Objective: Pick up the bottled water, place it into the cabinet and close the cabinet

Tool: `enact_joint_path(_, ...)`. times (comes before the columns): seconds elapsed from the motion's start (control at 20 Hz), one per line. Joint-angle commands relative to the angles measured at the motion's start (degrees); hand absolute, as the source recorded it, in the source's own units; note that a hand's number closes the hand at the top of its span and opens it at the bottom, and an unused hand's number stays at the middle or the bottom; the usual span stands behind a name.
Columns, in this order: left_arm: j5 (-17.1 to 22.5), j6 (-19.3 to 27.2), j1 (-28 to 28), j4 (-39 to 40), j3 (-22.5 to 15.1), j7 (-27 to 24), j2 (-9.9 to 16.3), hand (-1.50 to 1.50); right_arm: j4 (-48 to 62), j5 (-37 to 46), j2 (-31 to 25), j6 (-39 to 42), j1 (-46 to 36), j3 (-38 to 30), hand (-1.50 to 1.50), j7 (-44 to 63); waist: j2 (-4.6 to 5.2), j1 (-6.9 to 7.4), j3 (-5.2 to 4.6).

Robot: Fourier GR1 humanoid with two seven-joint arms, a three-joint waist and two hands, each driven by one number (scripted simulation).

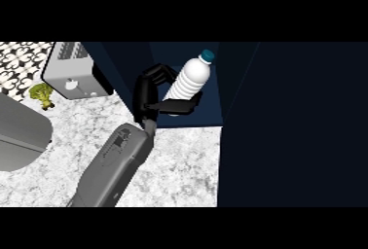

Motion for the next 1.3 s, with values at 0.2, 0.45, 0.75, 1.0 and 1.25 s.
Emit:
enact_joint_path(0.2,-1.7,-1.1,-21.2,25.2,4.4,-0.8,-0.3,1.5,-1.5,-0.2,-1.1,0.8,1.0,1.8,-1.5,1.4,1.24,-2.25,0.02)
enact_joint_path(0.45,-2.3,-2.7,-22.2,36.3,9.0,-11.0,0.3,1.5,-0.1,0.8,1.1,-1.3,-0.6,1.8,-1.5,0.4,1.59,-1.93,-0.02)
enact_joint_path(0.75,-5.0,0.4,-27.1,45.4,9.6,-12.5,1.0,1.5,1.4,-0.5,-0.2,-0.2,-2.2,0.1,-1.5,1.0,1.65,-1.9,0.01)
enact_joint_path(1.0,-8.3,7.2,-27.6,50.3,8.3,-14.6,1.0,1.5,1.1,1.0,-0.2,0.4,-1.4,2.6,-1.5,0.3,1.7,-2.41,0.01)
enact_joint_path(1.25,-8.1,7.5,-26.3,52.4,9.6,-17.6,2.3,-1.5,0.6,0.1,0.0,-0.4,-1.8,1.4,-1.5,1.1,1.68,-1.97,-0.03)
